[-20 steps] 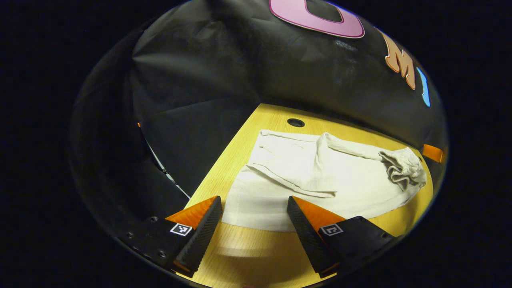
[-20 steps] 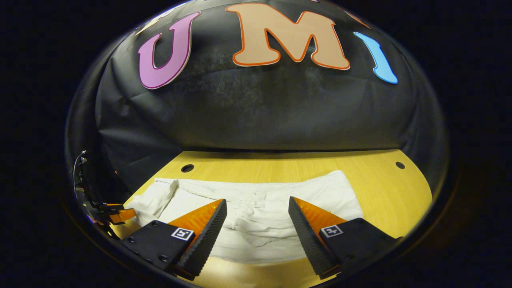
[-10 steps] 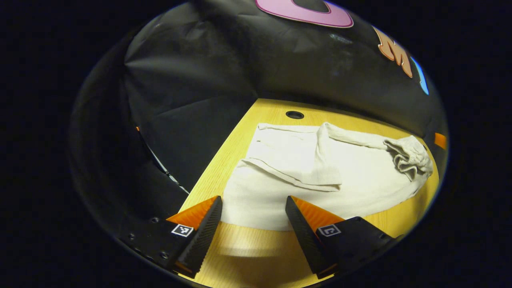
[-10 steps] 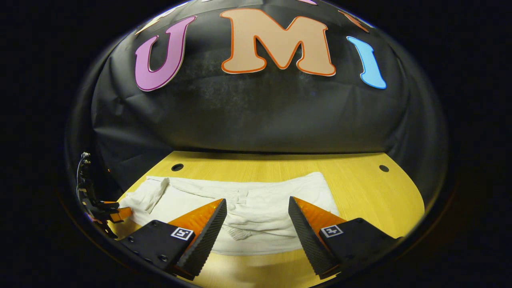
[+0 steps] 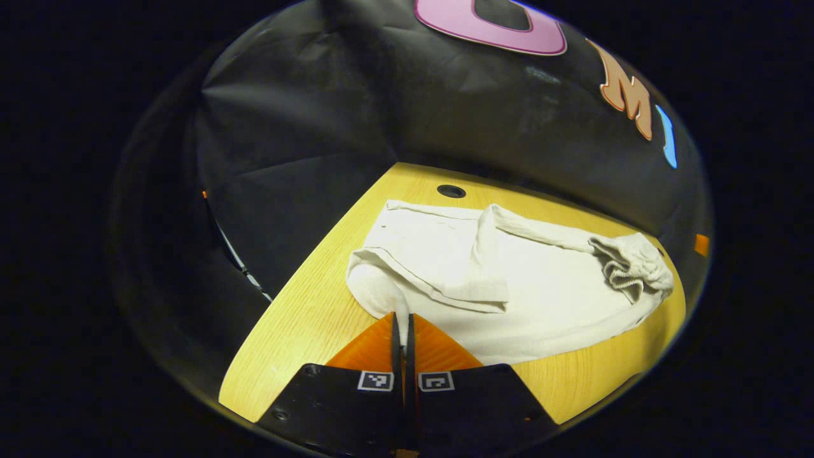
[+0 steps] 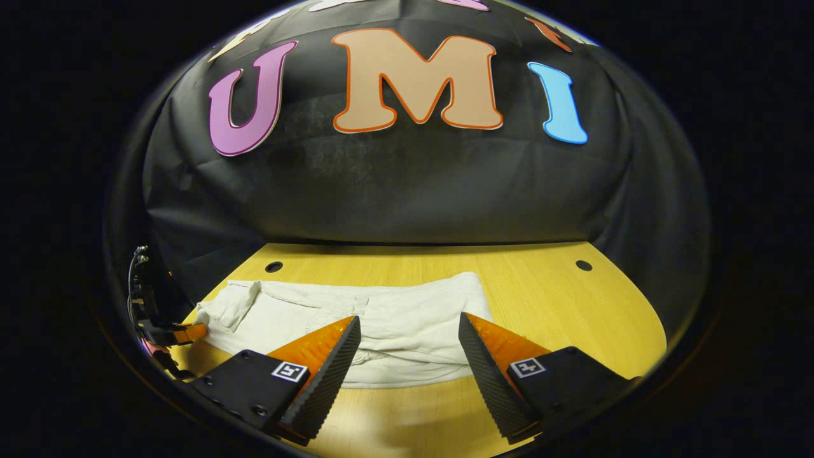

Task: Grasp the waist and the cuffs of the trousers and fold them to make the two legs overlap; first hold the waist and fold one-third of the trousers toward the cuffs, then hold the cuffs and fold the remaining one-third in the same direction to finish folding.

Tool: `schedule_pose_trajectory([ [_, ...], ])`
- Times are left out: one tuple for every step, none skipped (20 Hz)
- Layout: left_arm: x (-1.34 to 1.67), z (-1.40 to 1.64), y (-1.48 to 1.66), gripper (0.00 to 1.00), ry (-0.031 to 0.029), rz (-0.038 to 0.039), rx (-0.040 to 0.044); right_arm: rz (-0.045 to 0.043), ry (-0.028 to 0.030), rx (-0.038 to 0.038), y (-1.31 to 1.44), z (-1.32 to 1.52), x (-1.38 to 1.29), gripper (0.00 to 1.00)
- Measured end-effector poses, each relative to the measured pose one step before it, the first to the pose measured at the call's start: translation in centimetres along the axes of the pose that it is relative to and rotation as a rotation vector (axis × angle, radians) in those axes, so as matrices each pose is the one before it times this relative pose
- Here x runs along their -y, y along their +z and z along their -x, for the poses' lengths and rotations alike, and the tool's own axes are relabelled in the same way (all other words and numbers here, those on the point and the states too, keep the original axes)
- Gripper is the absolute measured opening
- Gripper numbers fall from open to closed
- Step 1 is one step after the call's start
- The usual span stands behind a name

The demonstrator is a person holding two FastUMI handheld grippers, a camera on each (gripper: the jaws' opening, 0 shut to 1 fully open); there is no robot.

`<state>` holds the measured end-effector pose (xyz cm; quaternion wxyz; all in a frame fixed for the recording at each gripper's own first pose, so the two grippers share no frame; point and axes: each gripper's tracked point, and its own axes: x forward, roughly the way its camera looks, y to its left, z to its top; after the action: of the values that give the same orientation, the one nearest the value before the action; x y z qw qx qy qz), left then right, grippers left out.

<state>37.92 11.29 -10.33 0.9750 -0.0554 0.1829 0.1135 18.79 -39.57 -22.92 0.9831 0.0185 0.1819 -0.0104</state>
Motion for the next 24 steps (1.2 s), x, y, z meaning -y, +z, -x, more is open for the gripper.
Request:
schedule_pose_trajectory([
  [-0.072,0.151,0.032,0.01,0.00395,0.00690,0.00195,0.00026,-0.01028,0.00494,0.177,0.390,0.578,0.97],
  [0.103,0.022,0.000,0.01,0.00058,0.00892,-0.00413,-0.00005,-0.00941,0.00395,0.309,0.371,0.580,0.99],
  [0.310,0.019,-0.145,0.00,-0.00195,0.01408,-0.01122,-0.00188,-0.00897,0.00586,0.148,0.322,0.468,0.99],
  [0.118,0.081,0.198,0.00,-0.00117,0.01622,-0.00215,-0.00058,-0.00860,0.00571,0.318,0.366,0.526,0.99],
  [0.165,0.174,0.381,0.00,-0.00318,0.01852,0.00763,0.00148,-0.00753,0.00400,0.070,0.336,0.561,0.99],
  [0.443,0.283,0.526,0.00,-0.01150,0.02861,0.00900,0.00532,-0.00835,0.00332,0.147,0.324,0.687,0.99],
  [0.873,0.323,0.468,0.00,-0.01788,0.02895,0.01187,0.00703,-0.01128,0.00433,0.244,0.261,0.680,0.99],
  [0.932,0.584,0.819,0.00,-0.01626,0.02306,0.01278,0.00587,-0.00860,0.00195,0.259,0.166,0.550,0.99],
  [0.808,0.402,0.857,0.00,-0.01427,0.00223,0.01884,0.00371,-0.00612,0.00095,-0.045,0.446,0.968,0.99],
  [1.117,0.412,0.836,0.00,-0.01581,-0.00803,0.01435,0.00114,-0.00627,0.00204,0.133,0.231,0.763,0.99],
  [1.300,0.415,0.847,0.00,-0.01977,-0.01373,0.01514,0.00106,-0.00333,-0.00092,-0.004,0.185,0.608,0.99],
  [1.493,0.341,0.896,0.00,-0.02040,-0.01994,0.01683,-0.00158,-0.00362,0.00103,-0.077,0.184,0.646,0.98],
  [1.543,0.300,1.000,0.00,-0.02295,-0.02182,0.01961,-0.00536,-0.00061,0.00117,0.066,0.181,0.614,0.98],
  [1.811,0.143,0.953,0.00,-0.02323,-0.02077,0.01990,-0.00542,-0.00004,-0.00109,-0.117,0.175,0.632,0.98],
  [1.828,0.076,0.999,0.00,-0.02079,-0.01648,0.01850,-0.00365,-0.00117,-0.00301,-0.139,0.158,0.672,0.98],
  [2.040,-0.045,0.784,0.00,-0.02885,-0.00775,0.01727,-0.00549,0.00332,-0.00220,-0.191,0.279,0.602,0.98],
  [2.106,-0.092,0.859,0.00,-0.02500,-0.00451,0.01553,-0.00669,0.00728,-0.00349,-0.068,0.154,0.569,0.99],
  [1.935,-0.242,0.798,0.00,-0.01643,-0.02138,0.01337,-0.00300,0.00295,-0.00455,-0.233,0.175,0.711,0.99],
  [1.931,-0.288,0.912,0.00,-0.01391,-0.03281,0.01898,-0.00059,0.00414,-0.00230,-0.108,0.151,0.739,0.99],
  [1.898,-0.390,0.703,0.00,-0.01594,-0.03208,0.01826,-0.00236,0.00388,-0.00632,-0.332,0.229,0.740,0.99],
  [2.075,-0.389,0.683,0.00,-0.02140,-0.03088,0.01031,-0.00397,0.00769,-0.00482,-0.250,0.196,0.689,0.99],
  [2.162,-0.364,0.479,0.00,-0.02238,-0.02883,0.00642,-0.00116,0.00499,-0.00537,-0.221,0.108,0.767,0.99],
  [2.144,-0.581,0.600,0.00,-0.02211,-0.02436,0.00866,0.00549,0.00077,-0.00571,-0.307,0.280,0.912,0.99],
  [2.111,-0.719,0.509,0.00,-0.02431,-0.01661,0.00901,0.00968,-0.00283,-0.00716,-0.395,0.229,0.909,0.97],
])
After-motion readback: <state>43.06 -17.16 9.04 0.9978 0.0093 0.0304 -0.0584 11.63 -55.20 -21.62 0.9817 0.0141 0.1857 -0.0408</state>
